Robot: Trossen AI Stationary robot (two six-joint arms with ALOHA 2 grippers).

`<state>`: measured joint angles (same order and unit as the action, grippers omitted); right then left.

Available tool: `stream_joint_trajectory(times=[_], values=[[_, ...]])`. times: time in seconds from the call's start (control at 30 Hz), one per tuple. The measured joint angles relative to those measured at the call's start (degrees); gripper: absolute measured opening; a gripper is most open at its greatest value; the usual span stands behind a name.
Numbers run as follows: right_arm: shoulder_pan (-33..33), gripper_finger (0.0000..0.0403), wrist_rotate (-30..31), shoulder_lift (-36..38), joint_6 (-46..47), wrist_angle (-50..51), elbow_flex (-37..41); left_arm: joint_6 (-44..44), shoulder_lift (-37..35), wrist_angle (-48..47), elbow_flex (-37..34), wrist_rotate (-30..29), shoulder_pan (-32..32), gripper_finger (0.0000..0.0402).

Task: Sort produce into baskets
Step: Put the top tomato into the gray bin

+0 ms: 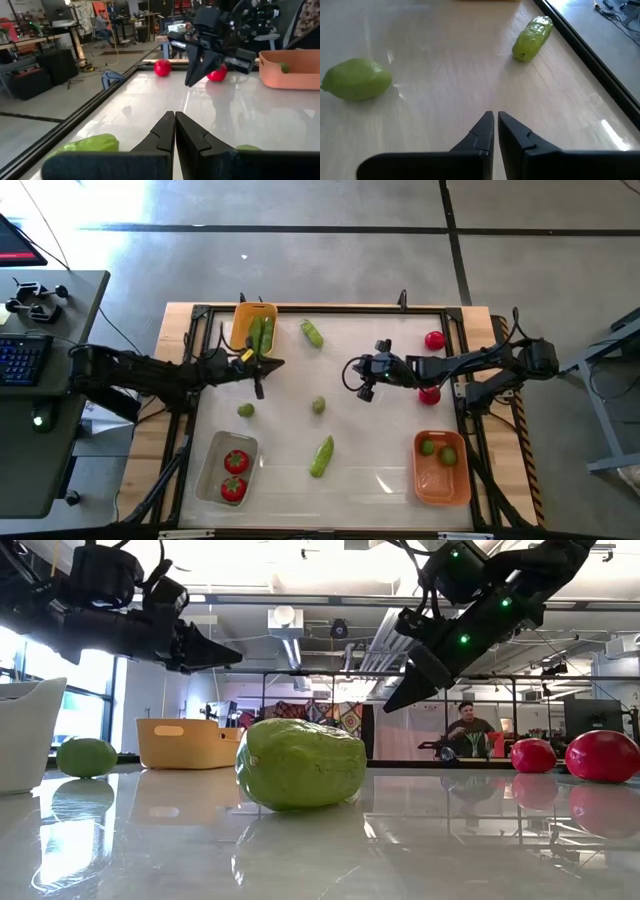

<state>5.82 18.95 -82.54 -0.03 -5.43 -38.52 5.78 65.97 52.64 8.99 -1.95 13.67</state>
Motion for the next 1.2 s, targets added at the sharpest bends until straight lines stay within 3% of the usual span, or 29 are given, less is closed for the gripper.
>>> stream_joint_trajectory(times=[0.63, 1.2], values=[[0.03, 0.0014, -0.06, 0.00, 0.02, 0.00, 0.00, 0.90, 16.04, 17.30, 0.04, 0.03, -2.93, 0.0000], [0.03, 0.0014, -0.55, 0.00, 0.71, 0.00, 0.00, -0.26, 17.43, 17.31, 0.09, -0.69, -2.82, 0.0000]])
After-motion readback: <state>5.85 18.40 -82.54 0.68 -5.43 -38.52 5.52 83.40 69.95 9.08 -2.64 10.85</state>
